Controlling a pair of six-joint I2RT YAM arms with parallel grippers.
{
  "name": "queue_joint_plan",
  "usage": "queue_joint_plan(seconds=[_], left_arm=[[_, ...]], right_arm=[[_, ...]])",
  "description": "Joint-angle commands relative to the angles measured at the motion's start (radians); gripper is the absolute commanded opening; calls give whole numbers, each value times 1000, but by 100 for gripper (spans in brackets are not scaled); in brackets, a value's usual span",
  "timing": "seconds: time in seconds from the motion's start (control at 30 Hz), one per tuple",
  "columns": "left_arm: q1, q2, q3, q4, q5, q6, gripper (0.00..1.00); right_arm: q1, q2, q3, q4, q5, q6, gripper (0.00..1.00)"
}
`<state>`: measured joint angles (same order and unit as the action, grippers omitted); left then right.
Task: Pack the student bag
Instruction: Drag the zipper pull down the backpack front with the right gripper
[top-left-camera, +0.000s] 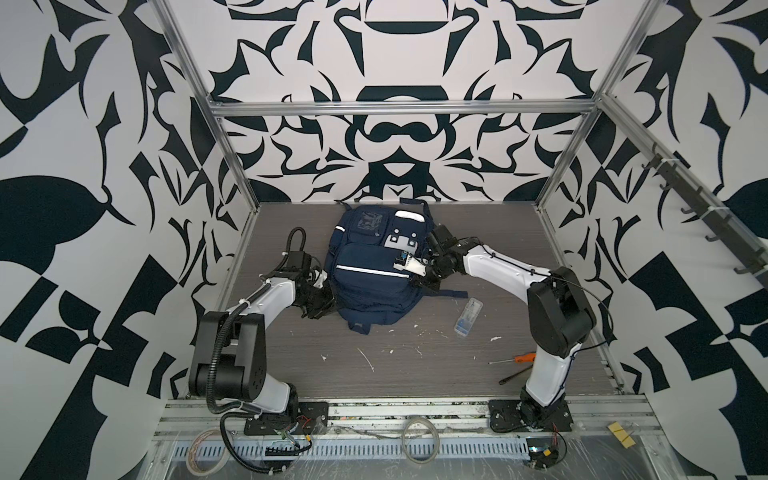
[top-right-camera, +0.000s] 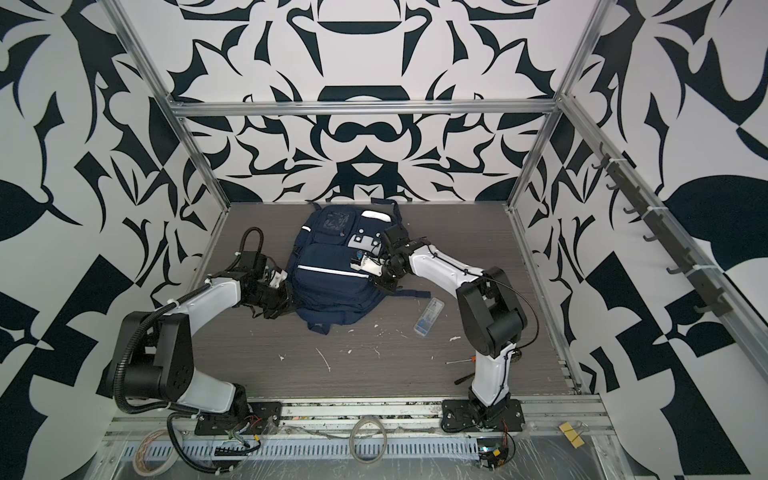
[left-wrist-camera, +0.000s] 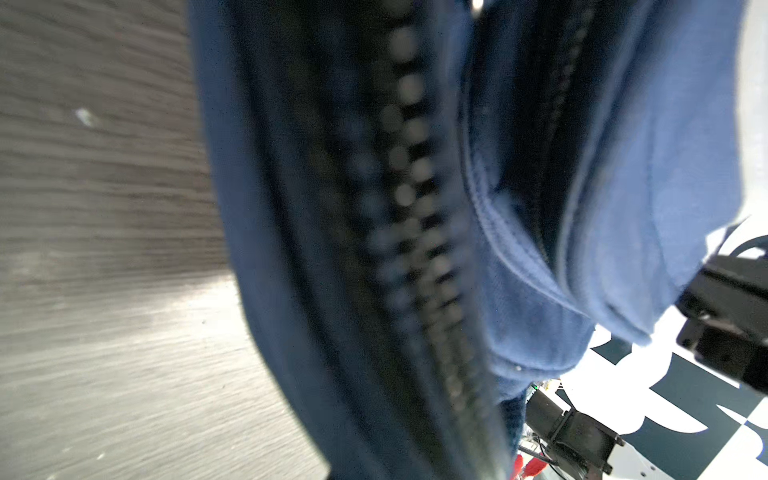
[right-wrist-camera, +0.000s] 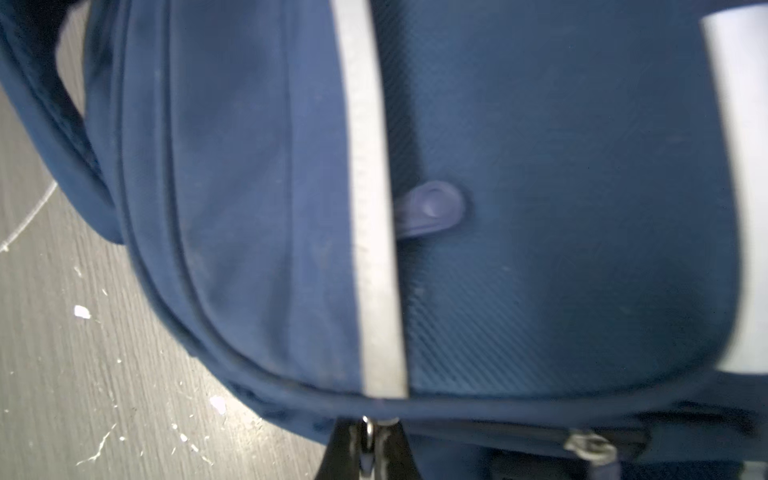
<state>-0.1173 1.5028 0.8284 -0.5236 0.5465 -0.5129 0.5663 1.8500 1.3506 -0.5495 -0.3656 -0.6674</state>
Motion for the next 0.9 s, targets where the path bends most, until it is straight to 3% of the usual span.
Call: queue_joint_plan(seconds=[0.0, 0.2, 0.37, 0.6, 0.87], left_arm=[[-7, 16, 31, 105, 113, -48, 0], [-10, -1, 6, 250, 171, -169, 0], [-57, 6, -8, 337, 192, -221, 0], [-106, 7, -67, 442, 179, -298, 0], [-127, -24, -97, 458, 171, -305, 0]], right_arm=[[78, -40, -22, -86, 7, -37, 0], [130, -55, -28, -125, 42, -40, 0], [153, -41, 6, -95, -18, 40, 0], [154, 5, 81, 24, -50, 264, 0], [160, 38, 111, 182, -91, 574, 0]])
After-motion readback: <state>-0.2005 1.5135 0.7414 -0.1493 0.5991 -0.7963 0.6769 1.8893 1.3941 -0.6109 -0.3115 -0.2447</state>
